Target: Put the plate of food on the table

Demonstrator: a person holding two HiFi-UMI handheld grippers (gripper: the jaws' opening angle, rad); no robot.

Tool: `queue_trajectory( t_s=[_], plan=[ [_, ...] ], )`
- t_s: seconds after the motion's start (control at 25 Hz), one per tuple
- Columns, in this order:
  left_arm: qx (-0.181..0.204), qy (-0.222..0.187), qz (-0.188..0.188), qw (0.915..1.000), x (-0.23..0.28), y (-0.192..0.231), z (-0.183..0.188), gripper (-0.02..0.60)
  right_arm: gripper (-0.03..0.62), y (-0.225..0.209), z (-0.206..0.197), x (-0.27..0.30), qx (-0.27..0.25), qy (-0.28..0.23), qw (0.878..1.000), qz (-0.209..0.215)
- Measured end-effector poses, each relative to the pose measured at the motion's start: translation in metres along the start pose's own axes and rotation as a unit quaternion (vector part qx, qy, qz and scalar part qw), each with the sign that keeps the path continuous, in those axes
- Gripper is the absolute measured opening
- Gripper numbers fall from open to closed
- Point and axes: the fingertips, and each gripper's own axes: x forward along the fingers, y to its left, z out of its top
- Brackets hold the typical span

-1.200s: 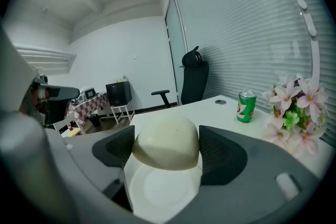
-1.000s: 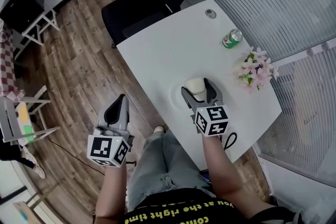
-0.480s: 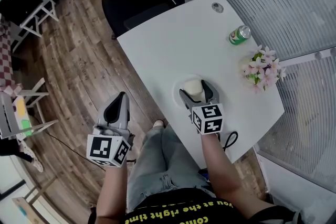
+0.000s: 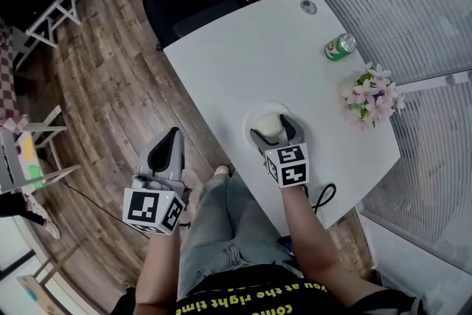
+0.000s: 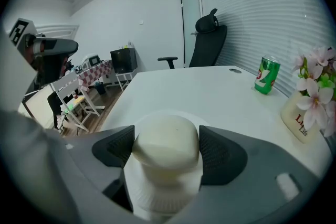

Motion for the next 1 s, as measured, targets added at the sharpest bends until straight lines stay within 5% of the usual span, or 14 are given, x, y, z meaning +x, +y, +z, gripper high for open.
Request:
queue_trajectory(
  t_s=[0.68,1.0],
  plan=[
    [0.005,0.008,-0.005,0.9999,0.008,-0.006,-0.003,0.0,0.399,-0.001,-0.014,0.008,-0.028,0.061,0.998,0.0],
    [0.003,0.009,-0.009,0.9999,0.011,-0.006,-0.001,0.0,0.407,0.003,-0.006,0.005,-0.023,0.053,0.998,0.017]
  ],
)
